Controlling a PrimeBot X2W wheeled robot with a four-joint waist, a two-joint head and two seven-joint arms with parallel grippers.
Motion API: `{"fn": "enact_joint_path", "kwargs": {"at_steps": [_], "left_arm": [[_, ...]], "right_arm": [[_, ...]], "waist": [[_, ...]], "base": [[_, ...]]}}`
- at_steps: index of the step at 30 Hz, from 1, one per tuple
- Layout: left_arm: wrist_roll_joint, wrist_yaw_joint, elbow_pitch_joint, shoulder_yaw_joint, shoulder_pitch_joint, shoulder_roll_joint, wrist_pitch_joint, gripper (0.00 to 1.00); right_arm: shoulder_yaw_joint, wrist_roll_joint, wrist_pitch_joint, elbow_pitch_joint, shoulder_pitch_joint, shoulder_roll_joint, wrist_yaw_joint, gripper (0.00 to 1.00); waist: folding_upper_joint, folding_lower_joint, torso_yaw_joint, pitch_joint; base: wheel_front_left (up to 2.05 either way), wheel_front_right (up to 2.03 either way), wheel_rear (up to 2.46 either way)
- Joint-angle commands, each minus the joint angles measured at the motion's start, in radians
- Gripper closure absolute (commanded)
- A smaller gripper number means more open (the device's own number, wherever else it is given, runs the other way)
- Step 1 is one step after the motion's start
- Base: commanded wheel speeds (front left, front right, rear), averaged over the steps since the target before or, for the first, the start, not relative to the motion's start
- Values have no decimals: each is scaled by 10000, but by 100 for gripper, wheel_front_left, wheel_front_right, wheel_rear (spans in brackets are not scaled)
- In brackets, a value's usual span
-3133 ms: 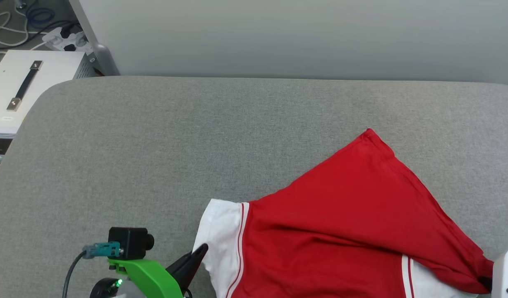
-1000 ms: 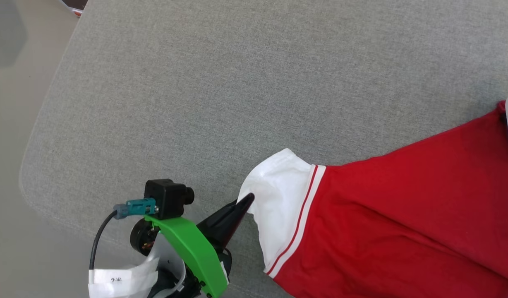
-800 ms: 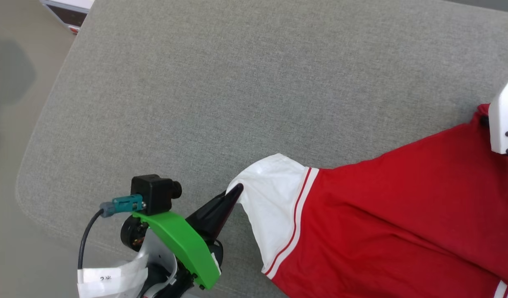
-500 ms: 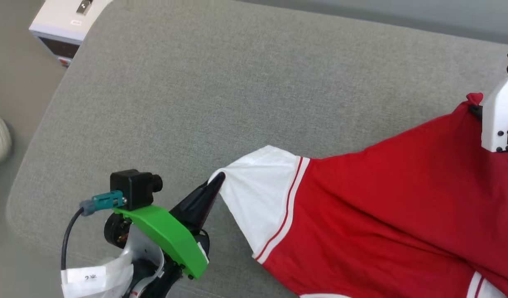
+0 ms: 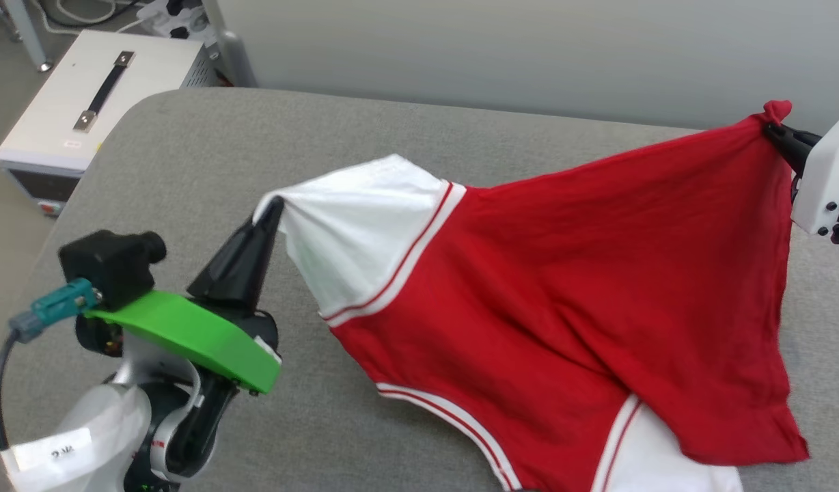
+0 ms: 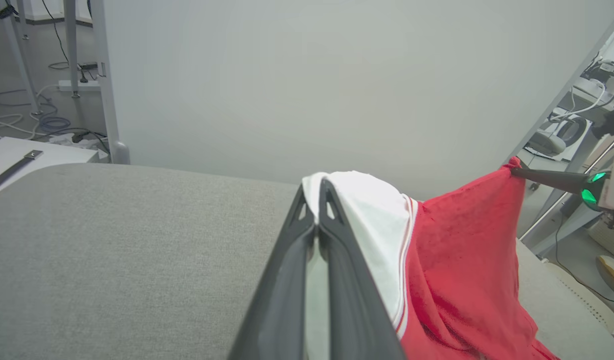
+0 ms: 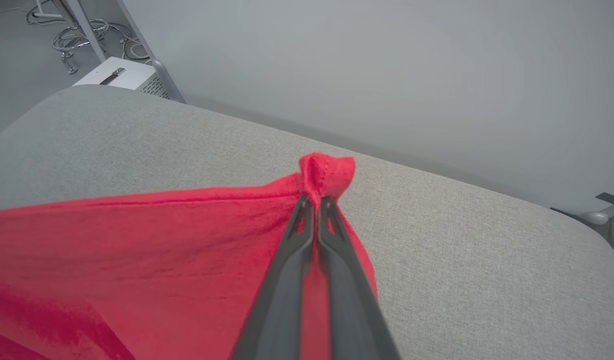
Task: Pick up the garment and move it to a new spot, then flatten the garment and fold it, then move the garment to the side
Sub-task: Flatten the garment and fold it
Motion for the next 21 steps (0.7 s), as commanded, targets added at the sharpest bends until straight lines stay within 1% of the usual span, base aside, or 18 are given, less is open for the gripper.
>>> {"fn": "enact_joint_path", "kwargs": {"at_steps": [1,8,9,10,16,17,18,21], "left_arm": [[115,102,-94,195,-401,97,-112,100],[505,335,-341,790,-1272,328,-362,100],[647,420,-417,1032,-1654,385,-498,100],[687,436,-446,1087,-1754,403,-533,100],[919,514,-684,1382,-2318,494,-751,100],[945,527,-713,1430,-2400,517,-766,100],[1037,543,-798,1597,-2722,603,-833,100],[1105,519,-827,1710,-3046,707,-834,100]], "right_arm": [[-50,121,-236,-133,225,5,-7,100],[-193,280,-869,-905,537,-36,-7,100],[-220,339,-1015,-1392,681,-76,-7,100],[-272,351,-1059,-1526,716,-82,-7,100],[-833,273,-1268,-2448,937,63,-7,100],[-934,245,-1279,-2573,944,94,-7,100],[-1265,108,-1313,-2967,936,212,-7,100],[-1521,-34,-1313,-3278,904,320,-7,100]], "waist": [[0,0,-734,-710],[0,0,-1346,-1170],[0,0,-1604,-1341],[0,0,-1661,-1374],[0,0,-2032,-1545],[0,0,-2075,-1535],[0,0,-2190,-1468],[0,0,-2268,-1344]], "base": [[0,0,0],[0,0,0],[0,0,0],[0,0,0],[0,0,0],[0,0,0],[0,0,0],[0,0,0]]}}
